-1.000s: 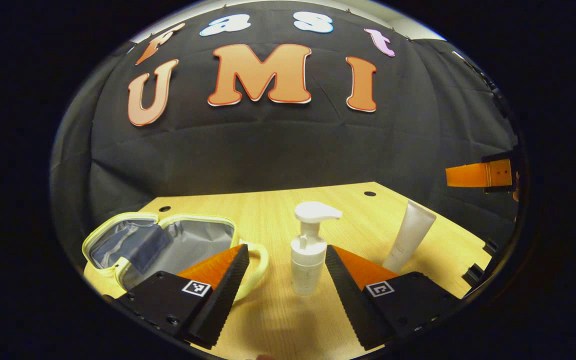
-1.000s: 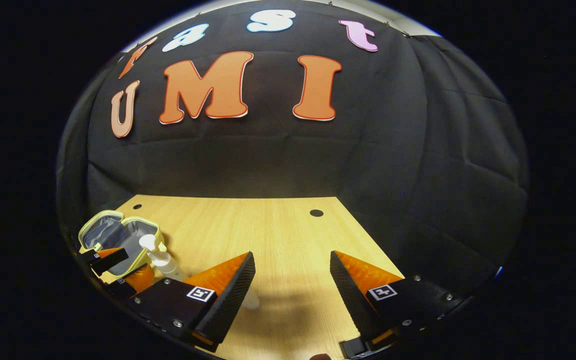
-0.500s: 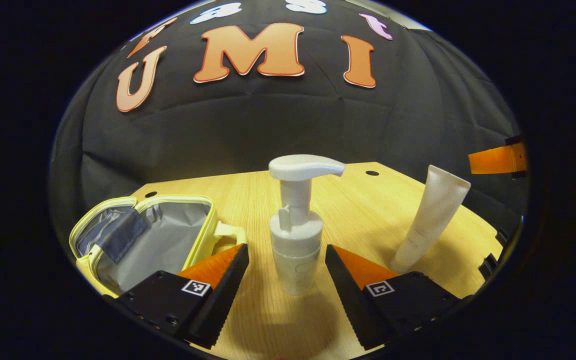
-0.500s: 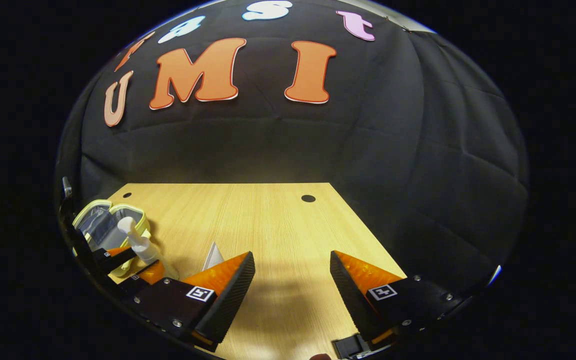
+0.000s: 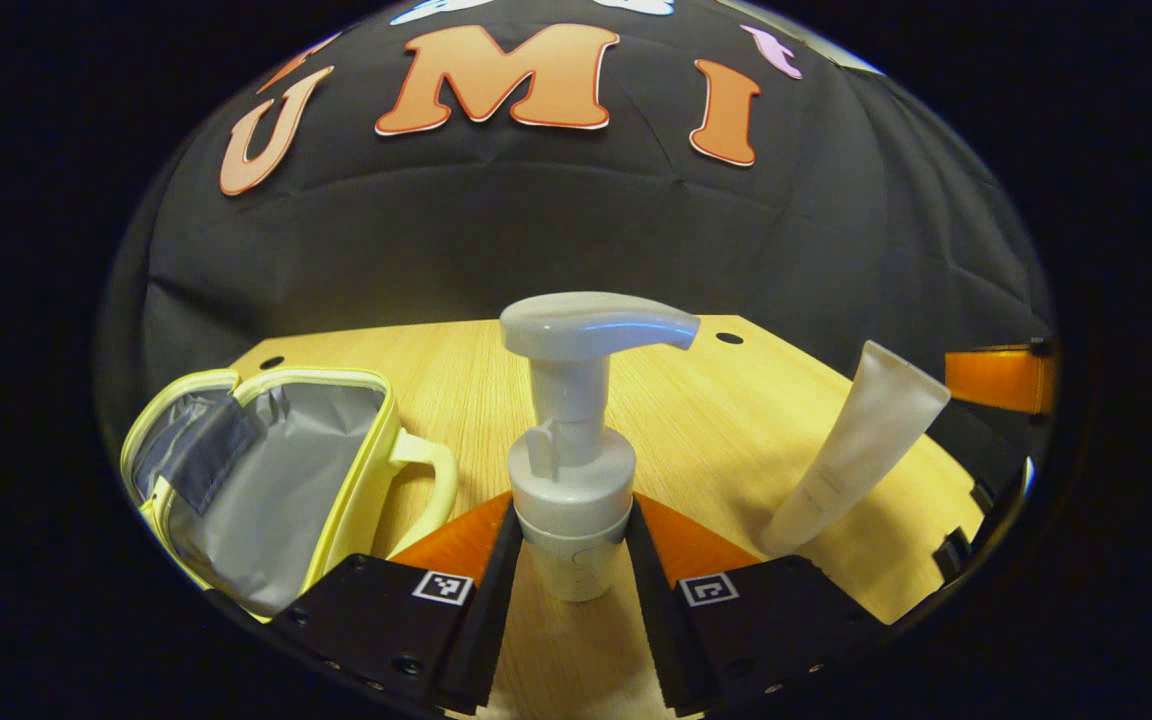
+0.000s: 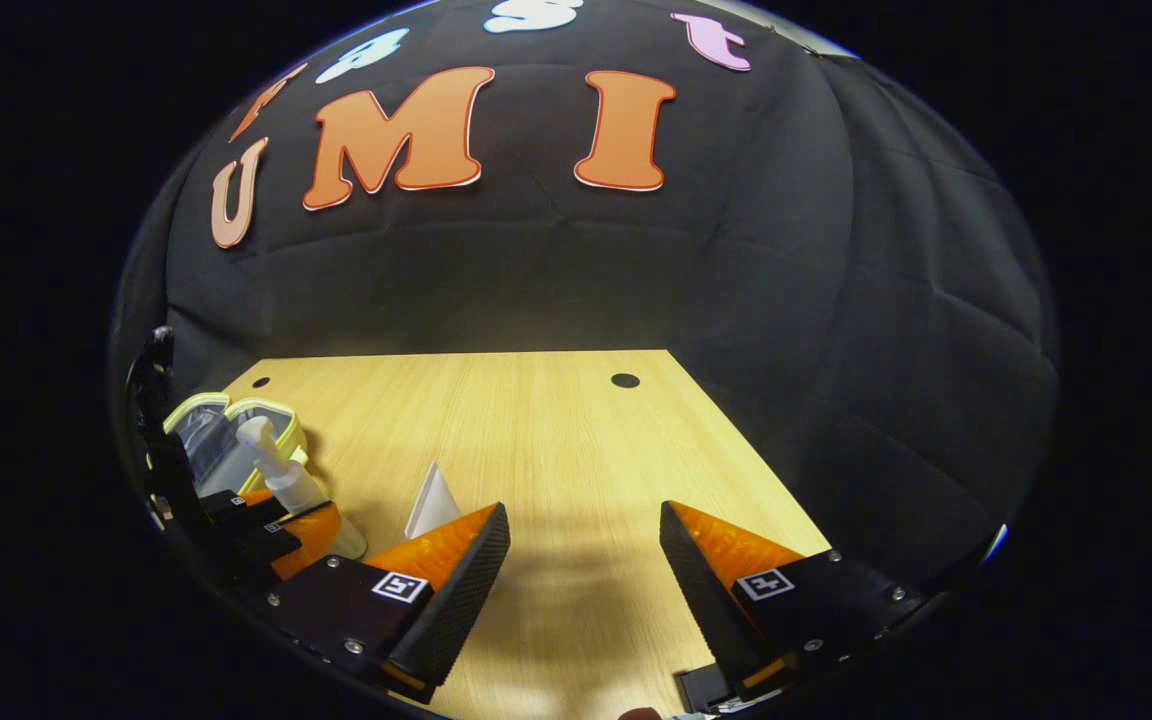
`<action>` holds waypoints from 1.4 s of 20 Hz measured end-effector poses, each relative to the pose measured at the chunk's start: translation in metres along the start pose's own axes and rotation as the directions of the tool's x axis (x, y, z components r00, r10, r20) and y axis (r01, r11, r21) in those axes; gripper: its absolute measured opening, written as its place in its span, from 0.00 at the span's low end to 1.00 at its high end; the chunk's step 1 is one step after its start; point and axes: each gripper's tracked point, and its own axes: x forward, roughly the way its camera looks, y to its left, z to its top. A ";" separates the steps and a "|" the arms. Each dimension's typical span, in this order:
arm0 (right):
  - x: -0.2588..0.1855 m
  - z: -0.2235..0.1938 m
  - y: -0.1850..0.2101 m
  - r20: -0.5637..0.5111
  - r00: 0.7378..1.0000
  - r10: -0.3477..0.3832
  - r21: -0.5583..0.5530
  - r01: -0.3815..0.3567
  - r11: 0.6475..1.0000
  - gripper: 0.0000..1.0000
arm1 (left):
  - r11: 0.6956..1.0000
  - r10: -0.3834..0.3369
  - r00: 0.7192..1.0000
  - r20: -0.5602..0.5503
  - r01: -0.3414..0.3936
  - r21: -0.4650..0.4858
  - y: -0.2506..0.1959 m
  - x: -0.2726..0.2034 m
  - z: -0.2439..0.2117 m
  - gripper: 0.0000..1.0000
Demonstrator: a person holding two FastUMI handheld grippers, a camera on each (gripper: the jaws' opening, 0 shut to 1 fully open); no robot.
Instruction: First open the suitcase, pack the skin care products into it, and then close the suitcase.
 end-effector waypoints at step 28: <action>0.057 -0.094 0.091 -0.214 0.968 0.131 -0.092 -0.153 0.984 0.78 | 0.967 0.249 0.967 -0.049 -0.251 -0.038 0.123 -0.189 0.016 0.60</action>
